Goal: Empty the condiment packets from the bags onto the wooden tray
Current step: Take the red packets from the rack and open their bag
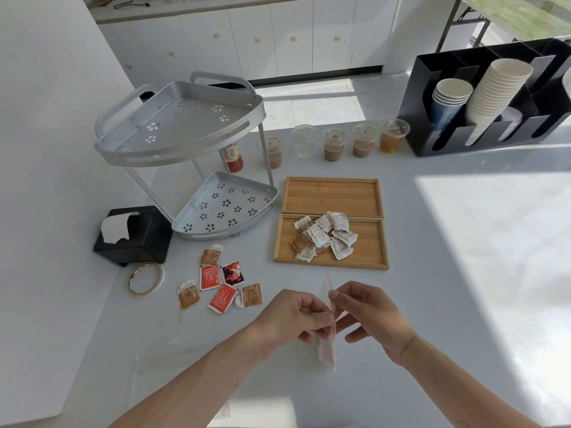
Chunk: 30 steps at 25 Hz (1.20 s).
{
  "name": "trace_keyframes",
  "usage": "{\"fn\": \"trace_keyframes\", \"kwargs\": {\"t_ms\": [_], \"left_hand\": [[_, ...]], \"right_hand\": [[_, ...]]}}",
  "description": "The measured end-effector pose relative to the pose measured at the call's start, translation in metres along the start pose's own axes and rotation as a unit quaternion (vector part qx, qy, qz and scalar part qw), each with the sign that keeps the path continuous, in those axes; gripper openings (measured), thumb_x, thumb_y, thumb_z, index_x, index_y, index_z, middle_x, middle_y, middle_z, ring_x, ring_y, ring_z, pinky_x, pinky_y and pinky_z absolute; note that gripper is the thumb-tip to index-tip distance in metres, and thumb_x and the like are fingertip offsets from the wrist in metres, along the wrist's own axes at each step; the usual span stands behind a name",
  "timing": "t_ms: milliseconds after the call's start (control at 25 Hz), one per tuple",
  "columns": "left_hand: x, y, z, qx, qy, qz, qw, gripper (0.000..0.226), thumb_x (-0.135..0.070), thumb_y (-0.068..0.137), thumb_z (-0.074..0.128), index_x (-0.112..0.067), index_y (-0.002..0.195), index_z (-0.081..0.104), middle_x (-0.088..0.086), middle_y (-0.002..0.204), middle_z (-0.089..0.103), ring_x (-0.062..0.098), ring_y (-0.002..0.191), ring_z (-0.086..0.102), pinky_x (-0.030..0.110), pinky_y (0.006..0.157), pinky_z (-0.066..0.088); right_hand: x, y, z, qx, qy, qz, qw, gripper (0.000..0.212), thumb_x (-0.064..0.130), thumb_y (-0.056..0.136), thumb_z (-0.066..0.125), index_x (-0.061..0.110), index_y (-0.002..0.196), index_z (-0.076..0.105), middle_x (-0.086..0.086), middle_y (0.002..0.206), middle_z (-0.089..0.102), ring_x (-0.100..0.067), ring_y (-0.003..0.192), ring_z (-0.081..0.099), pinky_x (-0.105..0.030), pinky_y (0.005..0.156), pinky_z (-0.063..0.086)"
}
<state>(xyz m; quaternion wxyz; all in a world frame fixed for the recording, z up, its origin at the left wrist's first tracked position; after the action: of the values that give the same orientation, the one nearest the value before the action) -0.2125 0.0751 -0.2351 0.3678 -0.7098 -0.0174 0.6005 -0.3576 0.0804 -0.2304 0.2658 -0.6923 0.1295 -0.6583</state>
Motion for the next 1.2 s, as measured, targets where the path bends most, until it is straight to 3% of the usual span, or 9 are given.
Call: {"fn": "trace_keyframes", "kwargs": {"t_ms": [360,520,640,840,1000,1200], "left_hand": [[0.003,-0.003,0.000,0.016,-0.031,-0.020,0.999,0.011,-0.029,0.085,0.073,-0.018,0.083,0.072,0.000,0.079,0.074,0.013,0.075,0.069,0.024,0.058,0.052],[-0.014,0.004,-0.008,-0.071,0.084,0.025,0.994,0.039,-0.056,0.073,0.075,-0.019,0.079,0.066,-0.003,0.070,0.067,0.007,0.064,0.063,0.023,0.048,0.050],[-0.022,0.010,-0.010,-0.056,0.108,0.043,0.992,0.035,-0.046,0.077,0.077,-0.014,0.085,0.068,0.000,0.074,0.072,0.008,0.065,0.066,0.023,0.049,0.051],[-0.020,0.011,-0.016,-0.015,0.079,0.012,0.997,0.008,-0.022,0.088,0.071,-0.016,0.083,0.072,0.002,0.078,0.075,0.010,0.067,0.069,0.022,0.051,0.052],[-0.022,0.010,-0.013,-0.019,0.141,0.000,0.990,0.016,-0.024,0.092,0.063,-0.016,0.080,0.069,-0.004,0.068,0.071,0.008,0.061,0.065,0.020,0.047,0.050],[-0.037,0.009,-0.002,-0.024,0.338,0.046,0.940,0.021,-0.031,0.091,0.052,-0.021,0.075,0.060,-0.013,0.059,0.059,0.004,0.052,0.054,0.021,0.048,0.043]], "right_hand": [[-0.005,0.001,0.000,0.044,0.041,0.000,0.998,0.023,0.026,0.097,0.061,0.003,0.095,0.067,-0.010,0.090,0.075,-0.019,0.077,0.070,-0.026,0.055,0.051],[0.004,0.001,0.002,0.038,-0.027,-0.030,0.998,0.017,0.021,0.096,0.061,0.007,0.089,0.068,-0.010,0.087,0.075,-0.015,0.076,0.071,-0.026,0.054,0.052],[0.009,0.001,0.003,0.045,-0.064,-0.043,0.996,0.016,0.019,0.097,0.060,0.011,0.085,0.068,-0.011,0.086,0.076,-0.013,0.075,0.070,-0.026,0.054,0.053],[0.016,0.002,-0.002,0.018,-0.165,-0.074,0.983,0.016,0.020,0.094,0.061,0.014,0.082,0.069,0.001,0.071,0.072,-0.009,0.069,0.067,-0.026,0.054,0.054],[0.018,0.004,-0.001,-0.005,-0.199,-0.075,0.977,0.012,0.015,0.087,0.061,0.014,0.076,0.067,0.001,0.063,0.067,-0.012,0.061,0.061,-0.027,0.049,0.054],[0.036,0.002,0.001,-0.073,-0.403,-0.146,0.901,0.010,0.023,0.079,0.060,0.019,0.069,0.059,0.007,0.056,0.055,-0.011,0.057,0.049,-0.024,0.053,0.041]]}}
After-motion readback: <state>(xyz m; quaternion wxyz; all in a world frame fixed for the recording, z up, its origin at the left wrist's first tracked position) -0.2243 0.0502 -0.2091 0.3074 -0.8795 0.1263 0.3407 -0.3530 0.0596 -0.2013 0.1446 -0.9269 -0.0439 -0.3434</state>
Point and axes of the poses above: each hand's wrist, its own y-axis towards the middle knuckle, its own z-axis out of the palm, x = y × z, the point moved 7 cm from there along y, towards the middle knuckle
